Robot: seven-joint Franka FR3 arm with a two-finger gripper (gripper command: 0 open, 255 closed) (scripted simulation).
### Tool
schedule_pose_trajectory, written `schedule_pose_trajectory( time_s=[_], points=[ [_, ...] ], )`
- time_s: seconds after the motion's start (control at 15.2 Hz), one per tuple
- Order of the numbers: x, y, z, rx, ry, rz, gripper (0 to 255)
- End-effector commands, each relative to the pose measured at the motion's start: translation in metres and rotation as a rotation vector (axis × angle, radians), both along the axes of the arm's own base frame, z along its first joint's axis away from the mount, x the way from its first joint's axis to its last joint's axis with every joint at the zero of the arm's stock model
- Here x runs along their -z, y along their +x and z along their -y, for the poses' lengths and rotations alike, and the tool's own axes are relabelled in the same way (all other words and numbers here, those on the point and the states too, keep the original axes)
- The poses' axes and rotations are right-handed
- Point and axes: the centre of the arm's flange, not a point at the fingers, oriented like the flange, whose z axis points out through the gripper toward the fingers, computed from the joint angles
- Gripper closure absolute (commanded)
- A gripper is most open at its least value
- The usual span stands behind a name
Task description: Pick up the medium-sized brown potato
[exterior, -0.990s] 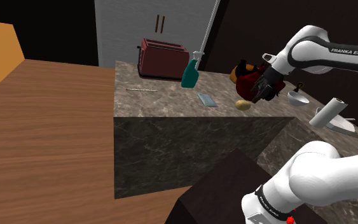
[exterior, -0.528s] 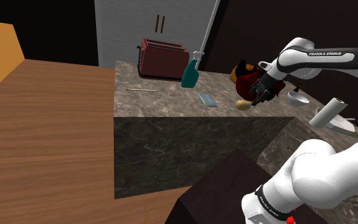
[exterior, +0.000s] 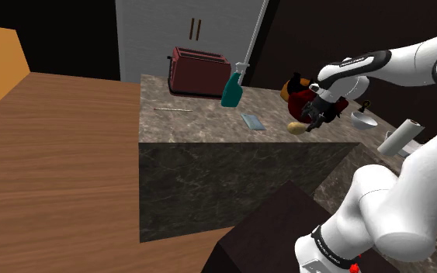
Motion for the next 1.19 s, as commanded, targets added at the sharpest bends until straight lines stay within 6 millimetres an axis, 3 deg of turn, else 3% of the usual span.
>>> schedule_pose_trajectory(
  time_s=[0.0, 0.46, 0.59, 0.66, 1.12],
  points=[
    [0.001, 0.011, 0.013, -0.045, -0.008, 0.032, 0],
    [0.041, 0.011, 0.013, -0.045, -0.008, 0.032, 0],
    [0.041, 0.011, 0.013, -0.045, -0.008, 0.032, 0],
    [0.041, 0.01, 0.013, -0.045, -0.008, 0.032, 255],
    [0.041, 0.01, 0.013, -0.045, -0.008, 0.032, 255]
  ],
)
